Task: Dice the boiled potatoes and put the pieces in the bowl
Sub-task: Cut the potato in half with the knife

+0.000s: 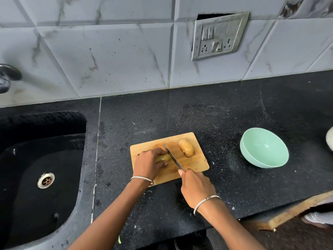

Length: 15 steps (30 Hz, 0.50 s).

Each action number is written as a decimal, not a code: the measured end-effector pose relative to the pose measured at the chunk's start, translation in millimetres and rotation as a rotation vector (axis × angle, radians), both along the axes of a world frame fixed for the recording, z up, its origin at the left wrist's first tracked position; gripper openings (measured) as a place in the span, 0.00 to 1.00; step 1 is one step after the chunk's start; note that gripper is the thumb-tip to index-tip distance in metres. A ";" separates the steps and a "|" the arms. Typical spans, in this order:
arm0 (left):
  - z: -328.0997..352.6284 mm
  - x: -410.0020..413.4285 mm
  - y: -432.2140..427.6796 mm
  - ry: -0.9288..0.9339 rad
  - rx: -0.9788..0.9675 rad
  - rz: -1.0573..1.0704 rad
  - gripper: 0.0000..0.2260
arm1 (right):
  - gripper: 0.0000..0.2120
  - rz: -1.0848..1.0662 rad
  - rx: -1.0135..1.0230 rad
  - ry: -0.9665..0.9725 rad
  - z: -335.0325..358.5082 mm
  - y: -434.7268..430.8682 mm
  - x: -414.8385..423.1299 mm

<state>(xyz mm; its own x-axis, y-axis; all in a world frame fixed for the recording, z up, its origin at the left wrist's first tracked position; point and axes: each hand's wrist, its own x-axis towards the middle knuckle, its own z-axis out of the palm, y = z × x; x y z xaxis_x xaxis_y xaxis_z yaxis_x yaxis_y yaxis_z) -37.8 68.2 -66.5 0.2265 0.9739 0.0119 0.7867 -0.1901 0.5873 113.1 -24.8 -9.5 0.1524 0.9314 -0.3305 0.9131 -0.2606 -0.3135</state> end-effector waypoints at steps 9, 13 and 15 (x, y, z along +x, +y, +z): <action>-2.3 -1.6 3.9 -0.008 -0.023 0.027 0.15 | 0.19 -0.004 0.042 0.009 -26.8 2.3 -14.0; -3.0 -1.1 3.9 -0.026 -0.015 0.028 0.15 | 0.19 -0.037 0.023 0.053 -31.0 5.4 -12.5; -3.0 -1.1 3.9 -0.034 -0.012 0.029 0.15 | 0.20 -0.048 0.017 0.077 -31.9 8.2 -11.3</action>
<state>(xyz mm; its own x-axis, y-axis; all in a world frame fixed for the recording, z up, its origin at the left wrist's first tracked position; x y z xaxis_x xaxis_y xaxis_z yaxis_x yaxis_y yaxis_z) -38.9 72.2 -69.6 0.1981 0.9802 0.0068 0.7716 -0.1602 0.6156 101.9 -16.6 -41.4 0.1722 0.9290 -0.3276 0.8727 -0.2981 -0.3868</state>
